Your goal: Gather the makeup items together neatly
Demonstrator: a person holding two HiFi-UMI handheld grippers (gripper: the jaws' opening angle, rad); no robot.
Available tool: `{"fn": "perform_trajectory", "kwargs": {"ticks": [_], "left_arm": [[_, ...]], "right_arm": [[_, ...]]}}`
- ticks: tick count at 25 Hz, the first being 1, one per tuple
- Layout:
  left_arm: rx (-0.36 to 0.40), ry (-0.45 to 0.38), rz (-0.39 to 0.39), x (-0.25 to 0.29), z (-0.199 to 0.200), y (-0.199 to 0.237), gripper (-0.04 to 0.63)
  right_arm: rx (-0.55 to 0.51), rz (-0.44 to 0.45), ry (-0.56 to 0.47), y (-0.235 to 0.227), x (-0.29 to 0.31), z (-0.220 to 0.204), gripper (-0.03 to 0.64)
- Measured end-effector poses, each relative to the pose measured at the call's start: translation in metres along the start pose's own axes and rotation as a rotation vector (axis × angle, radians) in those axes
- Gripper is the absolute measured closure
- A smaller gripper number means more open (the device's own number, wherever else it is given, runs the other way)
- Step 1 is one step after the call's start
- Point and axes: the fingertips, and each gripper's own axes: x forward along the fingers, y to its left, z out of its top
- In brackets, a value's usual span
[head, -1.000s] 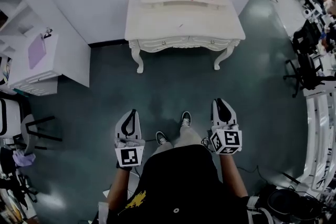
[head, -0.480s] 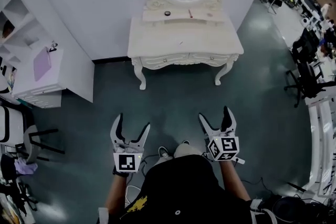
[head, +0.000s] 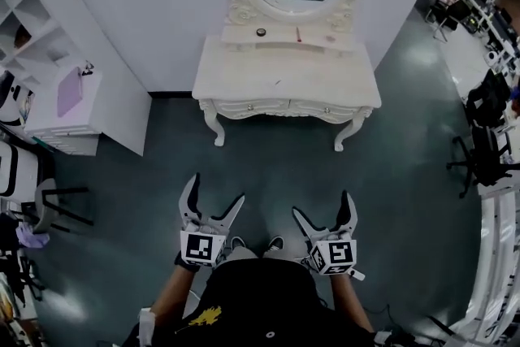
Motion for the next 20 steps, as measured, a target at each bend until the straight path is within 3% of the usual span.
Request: {"fn": "perform_trajectory", "kwargs": {"ticks": [4, 11, 20], "left_arm": [[0.026, -0.041, 0.02, 0.018, 0.014, -0.026, 0.137], [0.037, -0.055, 0.031, 0.063, 0.013, -0.043, 0.138], [0.029, -0.055, -0.037, 0.159, -0.005, 0.011, 0.138]], "right_arm": [[0.083, 0.038, 0.019, -0.028, 0.003, -0.016, 0.018], [0.065, 0.097, 0.007, -0.056, 0.046, -0.005, 0.018], [0.022, 0.049, 0.03, -0.069, 0.146, 0.004, 0.02]]}}
